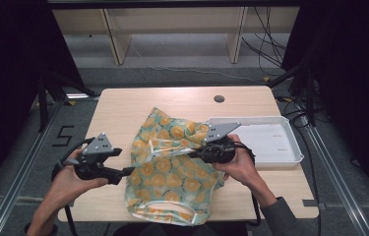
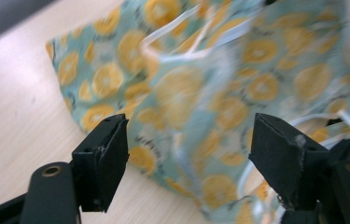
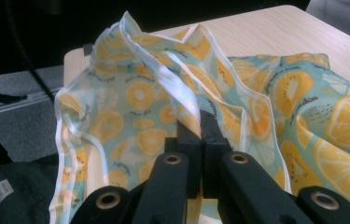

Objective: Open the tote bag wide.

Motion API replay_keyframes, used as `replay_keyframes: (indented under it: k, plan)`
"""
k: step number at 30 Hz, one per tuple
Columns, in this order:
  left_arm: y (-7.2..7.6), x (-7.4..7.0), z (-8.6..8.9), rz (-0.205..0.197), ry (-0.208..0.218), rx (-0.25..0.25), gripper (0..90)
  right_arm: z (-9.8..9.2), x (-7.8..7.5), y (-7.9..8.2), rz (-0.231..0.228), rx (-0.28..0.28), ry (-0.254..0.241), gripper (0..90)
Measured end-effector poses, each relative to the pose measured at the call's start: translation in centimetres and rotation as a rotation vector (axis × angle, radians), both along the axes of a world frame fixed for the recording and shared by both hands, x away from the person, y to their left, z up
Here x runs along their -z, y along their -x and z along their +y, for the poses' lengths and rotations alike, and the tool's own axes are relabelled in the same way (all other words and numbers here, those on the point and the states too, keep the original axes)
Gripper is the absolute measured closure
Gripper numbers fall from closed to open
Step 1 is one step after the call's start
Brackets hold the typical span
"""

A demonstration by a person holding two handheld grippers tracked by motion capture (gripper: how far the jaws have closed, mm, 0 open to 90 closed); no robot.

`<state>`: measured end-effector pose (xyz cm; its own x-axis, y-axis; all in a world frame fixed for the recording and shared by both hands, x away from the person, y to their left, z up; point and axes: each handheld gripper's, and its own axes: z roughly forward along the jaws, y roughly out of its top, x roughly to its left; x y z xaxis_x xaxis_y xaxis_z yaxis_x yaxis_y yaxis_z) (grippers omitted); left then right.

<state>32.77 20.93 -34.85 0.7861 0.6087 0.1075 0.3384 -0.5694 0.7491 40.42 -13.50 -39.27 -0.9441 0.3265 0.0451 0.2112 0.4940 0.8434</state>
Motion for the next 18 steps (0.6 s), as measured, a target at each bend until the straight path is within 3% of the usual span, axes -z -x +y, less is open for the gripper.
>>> replay_keyframes:
  k: [3, 5, 7, 9, 10, 12, 15, 18]
  plan:
    - [0.5, 0.8, -1.9, -0.017, -0.003, 0.005, 26.8, 0.4, -0.1, -0.4, -0.004, -0.006, -0.013, 90.0]
    - [0.1, 2.2, -3.5, -0.005, -0.019, -0.003, 26.5, 0.5, -0.4, -0.5, 0.005, -0.01, -0.007, 90.0]
    - [-1.0, 3.5, -4.6, -0.014, -0.058, -0.025, 26.5, 0.7, -0.6, -0.4, -0.001, -0.007, -0.022, 90.0]
    - [-2.2, 4.7, -5.5, -0.038, -0.063, -0.101, 28.1, 0.8, -0.8, -0.5, -0.006, -0.016, -0.028, 90.0]
    - [-3.0, 5.3, -5.7, -0.047, -0.077, -0.11, 30.6, 0.7, -1.1, -0.5, 0.0, -0.017, -0.017, 90.0]
    - [-4.4, 5.9, -5.9, -0.063, -0.055, -0.081, 45.3, 0.8, -1.3, -0.7, -0.01, -0.02, -0.034, 90.0]
    - [-6.9, 5.9, -6.1, -0.111, -0.015, -0.052, 75.8, 0.9, -1.7, -1.0, -0.033, -0.001, -0.027, 90.0]
    - [-9.0, 5.2, -6.0, -0.115, 0.011, -0.068, 87.5, 0.8, -2.1, -1.7, -0.067, 0.022, -0.012, 90.0]
